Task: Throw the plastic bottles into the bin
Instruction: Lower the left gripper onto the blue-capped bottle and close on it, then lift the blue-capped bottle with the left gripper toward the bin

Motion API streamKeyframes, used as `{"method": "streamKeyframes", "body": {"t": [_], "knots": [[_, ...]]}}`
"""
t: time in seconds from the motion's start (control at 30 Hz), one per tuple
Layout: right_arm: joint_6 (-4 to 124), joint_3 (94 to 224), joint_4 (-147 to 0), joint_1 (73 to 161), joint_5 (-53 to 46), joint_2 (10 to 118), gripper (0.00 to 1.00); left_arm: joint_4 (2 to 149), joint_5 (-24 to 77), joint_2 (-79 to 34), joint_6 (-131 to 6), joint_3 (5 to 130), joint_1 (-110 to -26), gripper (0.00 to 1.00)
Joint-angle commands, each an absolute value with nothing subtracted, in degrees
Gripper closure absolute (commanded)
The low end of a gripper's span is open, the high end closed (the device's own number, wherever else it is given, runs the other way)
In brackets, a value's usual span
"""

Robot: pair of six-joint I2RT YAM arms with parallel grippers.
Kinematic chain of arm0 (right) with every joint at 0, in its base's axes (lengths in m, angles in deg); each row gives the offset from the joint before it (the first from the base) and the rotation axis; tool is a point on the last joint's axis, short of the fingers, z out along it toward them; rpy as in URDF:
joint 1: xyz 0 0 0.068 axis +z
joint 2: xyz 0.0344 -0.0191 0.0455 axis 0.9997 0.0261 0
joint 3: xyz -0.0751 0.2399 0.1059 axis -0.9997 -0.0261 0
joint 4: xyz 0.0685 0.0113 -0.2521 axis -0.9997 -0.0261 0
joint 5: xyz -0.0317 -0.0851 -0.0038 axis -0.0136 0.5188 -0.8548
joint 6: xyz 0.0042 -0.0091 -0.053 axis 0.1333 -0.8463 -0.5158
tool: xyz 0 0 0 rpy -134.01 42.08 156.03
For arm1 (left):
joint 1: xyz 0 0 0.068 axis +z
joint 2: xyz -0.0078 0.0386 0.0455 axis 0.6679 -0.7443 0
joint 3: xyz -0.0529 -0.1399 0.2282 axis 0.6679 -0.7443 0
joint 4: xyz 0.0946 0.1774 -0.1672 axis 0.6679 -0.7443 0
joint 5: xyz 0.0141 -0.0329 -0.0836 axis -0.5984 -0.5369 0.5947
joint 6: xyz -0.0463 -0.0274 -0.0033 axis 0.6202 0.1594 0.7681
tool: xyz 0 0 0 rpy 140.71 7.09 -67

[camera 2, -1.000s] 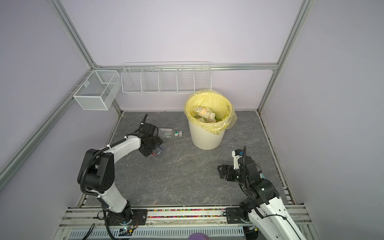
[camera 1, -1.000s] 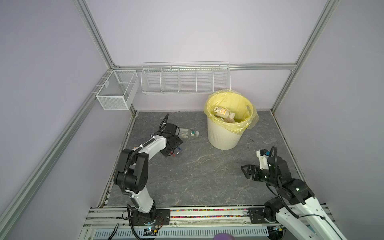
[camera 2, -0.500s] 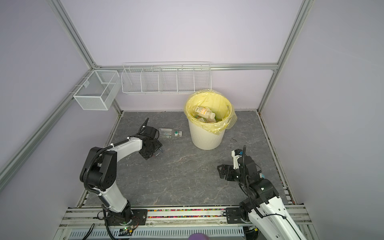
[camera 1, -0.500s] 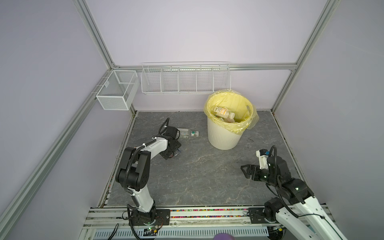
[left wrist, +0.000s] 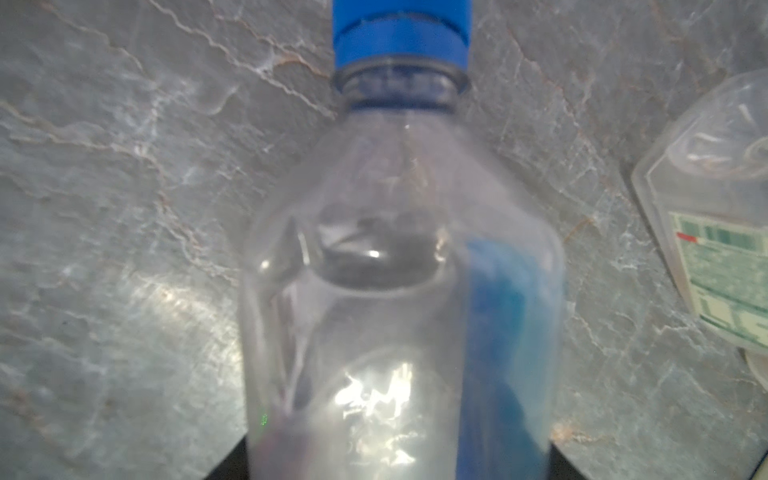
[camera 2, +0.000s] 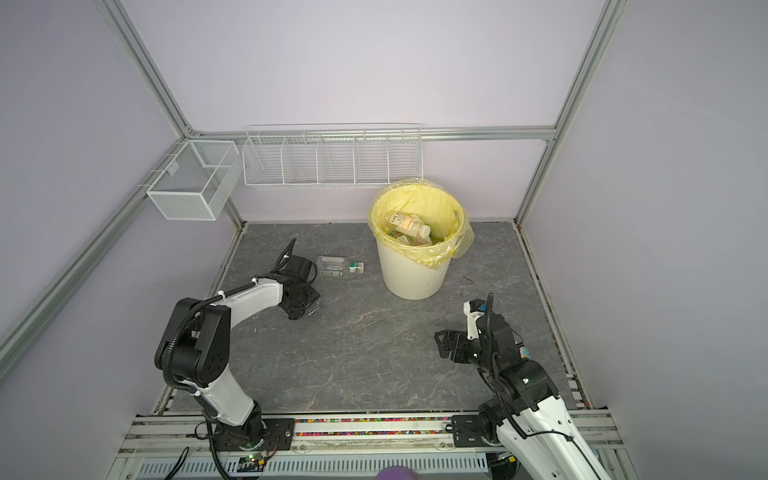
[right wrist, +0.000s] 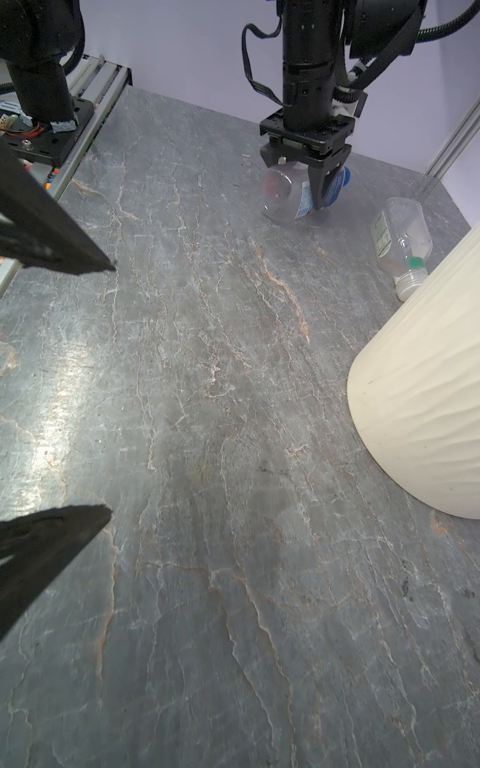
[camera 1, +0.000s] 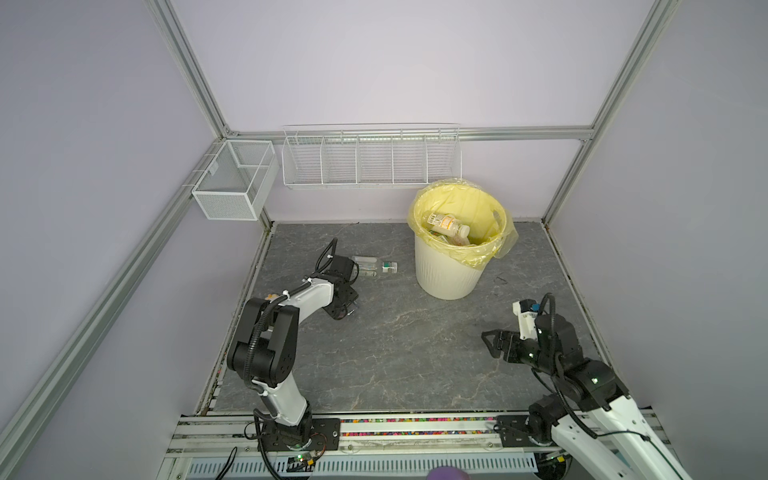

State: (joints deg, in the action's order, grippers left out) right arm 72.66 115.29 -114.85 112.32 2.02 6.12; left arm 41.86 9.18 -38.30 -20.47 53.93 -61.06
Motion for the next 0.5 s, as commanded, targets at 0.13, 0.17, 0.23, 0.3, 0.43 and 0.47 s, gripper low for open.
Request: {"method": "streamKeyframes", "body": {"t": [0.13, 0.17, 0.23, 0.3, 0.43, 0.47], "knots": [[75.3, 115.6, -113.7, 112.5, -0.3, 6.5, 0.12, 43.5, 11.6, -30.6, -21.0, 49.0, -61.1, 0.42], [75.9, 115.4, -113.3, 112.5, -0.3, 6.5, 0.12, 43.1, 12.1, -30.2, -21.6, 48.9, -61.0, 0.42], [76.7, 114.8, -112.5, 112.4, -0.3, 6.6, 0.12, 42.5, 13.5, -29.8, -23.2, 48.6, -61.0, 0.44], [77.7, 114.0, -111.7, 112.5, -0.2, 6.7, 0.12, 41.8, 14.6, -29.0, -24.5, 48.1, -61.0, 0.45], [79.3, 112.4, -110.3, 112.4, 0.0, 7.3, 0.12, 41.2, 16.2, -25.6, -26.5, 46.4, -61.0, 0.46], [79.7, 112.2, -110.1, 112.5, 0.1, 7.5, 0.12, 40.7, 16.3, -24.4, -27.1, 46.1, -61.1, 0.46]]}}
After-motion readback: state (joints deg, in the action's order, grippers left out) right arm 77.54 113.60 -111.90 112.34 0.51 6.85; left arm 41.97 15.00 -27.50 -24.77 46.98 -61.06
